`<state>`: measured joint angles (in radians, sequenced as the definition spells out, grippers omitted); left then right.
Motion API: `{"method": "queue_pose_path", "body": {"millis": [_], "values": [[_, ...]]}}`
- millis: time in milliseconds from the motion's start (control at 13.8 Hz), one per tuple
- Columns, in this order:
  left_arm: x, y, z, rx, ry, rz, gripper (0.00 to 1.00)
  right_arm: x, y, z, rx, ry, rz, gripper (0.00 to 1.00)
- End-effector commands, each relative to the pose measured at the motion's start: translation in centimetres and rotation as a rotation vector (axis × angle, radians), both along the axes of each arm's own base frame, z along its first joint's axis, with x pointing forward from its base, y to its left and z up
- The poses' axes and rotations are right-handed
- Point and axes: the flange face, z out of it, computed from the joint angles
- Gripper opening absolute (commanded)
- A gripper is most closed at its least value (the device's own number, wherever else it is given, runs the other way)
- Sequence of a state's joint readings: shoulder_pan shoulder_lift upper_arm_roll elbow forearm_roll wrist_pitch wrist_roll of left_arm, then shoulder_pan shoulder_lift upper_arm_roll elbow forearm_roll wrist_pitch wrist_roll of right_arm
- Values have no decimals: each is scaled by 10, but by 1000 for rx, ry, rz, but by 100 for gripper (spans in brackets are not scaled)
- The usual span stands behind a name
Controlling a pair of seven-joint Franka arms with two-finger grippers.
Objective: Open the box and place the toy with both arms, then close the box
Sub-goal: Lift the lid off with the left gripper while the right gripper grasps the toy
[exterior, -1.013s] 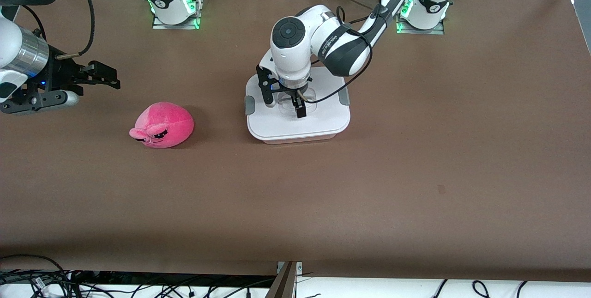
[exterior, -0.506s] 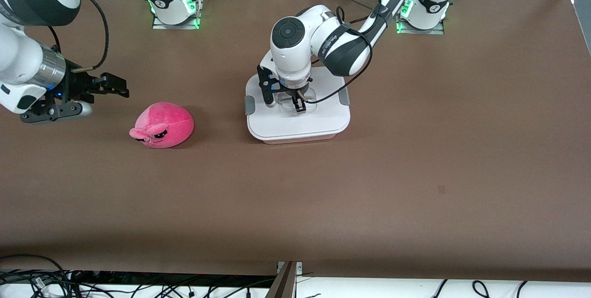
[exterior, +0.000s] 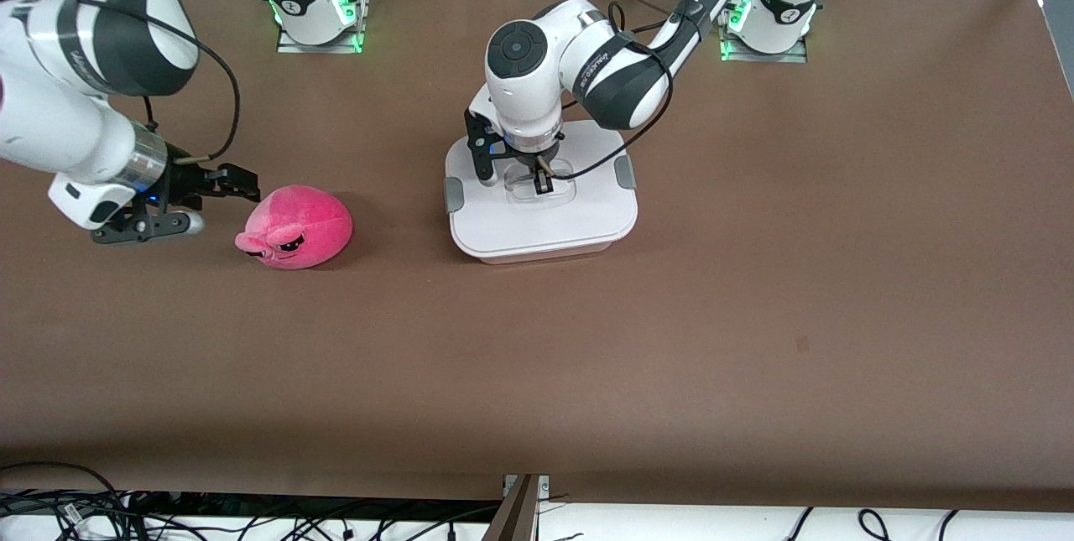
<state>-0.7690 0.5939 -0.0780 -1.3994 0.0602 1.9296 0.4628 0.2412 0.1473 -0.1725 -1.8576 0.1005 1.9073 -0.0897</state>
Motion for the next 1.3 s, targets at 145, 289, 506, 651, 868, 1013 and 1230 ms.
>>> {"method": "queue_pose_path", "body": {"millis": [145,289,506,651,868,1013,1230], "values": [[-7,5,43,15,-20,-13,0,-22,-3,-65,-12,-51,-22,100],[-4,13,55,16,-21,-3,0,-30,-4,-87,-14,-71,-29,100],[8,49,91,47,6,52,0,-36,-2,-112,-16,-106,-30,100],[35,98,114,80,35,135,0,-34,0,-119,-18,-109,-29,100],[73,168,142,137,81,252,0,-36,0,-130,-22,-107,-29,100],[99,223,149,152,117,315,0,-39,-1,-139,-25,-115,-31,94],[139,321,152,118,152,282,0,-39,-1,-145,-28,-109,-26,74]]}}
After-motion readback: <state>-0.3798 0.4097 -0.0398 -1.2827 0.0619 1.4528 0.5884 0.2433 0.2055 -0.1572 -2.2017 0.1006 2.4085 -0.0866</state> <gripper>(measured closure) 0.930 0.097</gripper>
